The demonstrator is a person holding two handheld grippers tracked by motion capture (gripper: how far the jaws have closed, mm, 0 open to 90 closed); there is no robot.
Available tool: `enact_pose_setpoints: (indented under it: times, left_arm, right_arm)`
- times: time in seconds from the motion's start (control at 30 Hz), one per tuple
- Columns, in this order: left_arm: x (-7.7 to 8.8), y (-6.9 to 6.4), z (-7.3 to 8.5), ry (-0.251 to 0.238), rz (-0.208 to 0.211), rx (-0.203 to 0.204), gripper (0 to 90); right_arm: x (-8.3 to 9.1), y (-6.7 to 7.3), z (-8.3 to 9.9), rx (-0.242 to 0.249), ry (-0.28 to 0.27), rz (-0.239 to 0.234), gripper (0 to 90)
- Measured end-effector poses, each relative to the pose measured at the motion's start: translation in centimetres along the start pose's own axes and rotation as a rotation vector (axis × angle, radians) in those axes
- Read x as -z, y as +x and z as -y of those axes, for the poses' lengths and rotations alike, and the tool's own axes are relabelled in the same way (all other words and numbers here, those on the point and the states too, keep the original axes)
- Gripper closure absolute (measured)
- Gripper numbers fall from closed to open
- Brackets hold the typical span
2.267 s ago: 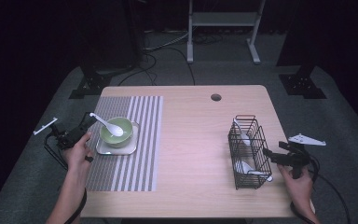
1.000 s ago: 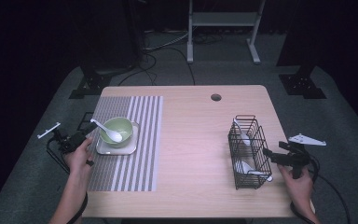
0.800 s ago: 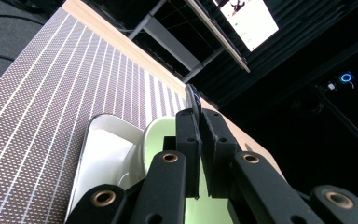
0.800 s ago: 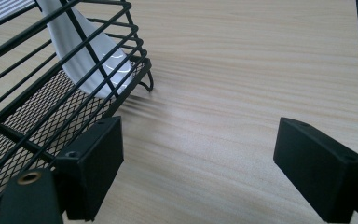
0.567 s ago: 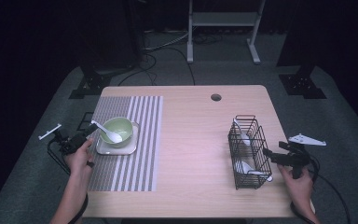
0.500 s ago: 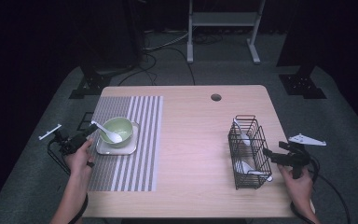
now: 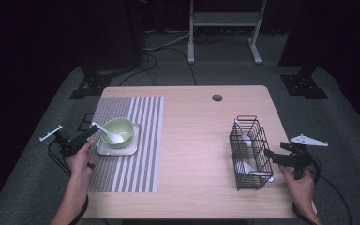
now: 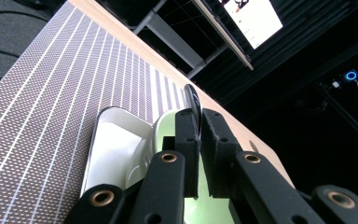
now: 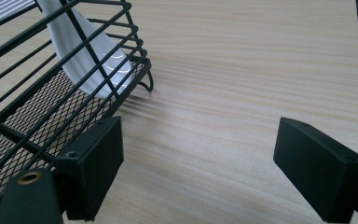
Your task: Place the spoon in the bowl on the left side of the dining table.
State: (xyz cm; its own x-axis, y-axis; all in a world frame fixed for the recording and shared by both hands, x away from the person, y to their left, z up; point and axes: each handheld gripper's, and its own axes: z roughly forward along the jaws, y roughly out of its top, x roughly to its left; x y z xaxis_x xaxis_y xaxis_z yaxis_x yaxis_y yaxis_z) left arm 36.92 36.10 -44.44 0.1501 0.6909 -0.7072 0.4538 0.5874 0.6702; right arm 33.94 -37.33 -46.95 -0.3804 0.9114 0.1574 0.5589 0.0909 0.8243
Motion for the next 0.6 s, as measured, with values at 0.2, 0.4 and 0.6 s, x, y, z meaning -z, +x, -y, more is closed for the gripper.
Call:
enact_pose_setpoints:
  times: [0.2, 0.4, 0.6]
  left_arm:
    - [-0.02, 0.14, 0.14, 0.010, -0.014, -0.004, 82.9]
    - [0.04, 0.35, 0.10, 0.010, -0.026, -0.003, 82.5]
    - [0.07, 0.47, 0.12, 0.015, -0.032, -0.009, 82.3]
  right_arm:
    - [0.02, -0.01, 0.00, -0.002, -0.001, -0.001, 14.8]
    - [0.01, -0.05, 0.00, -0.004, -0.002, -0.003, 14.8]
    - [0.07, -0.05, 0.00, -0.005, -0.004, -0.006, 14.8]
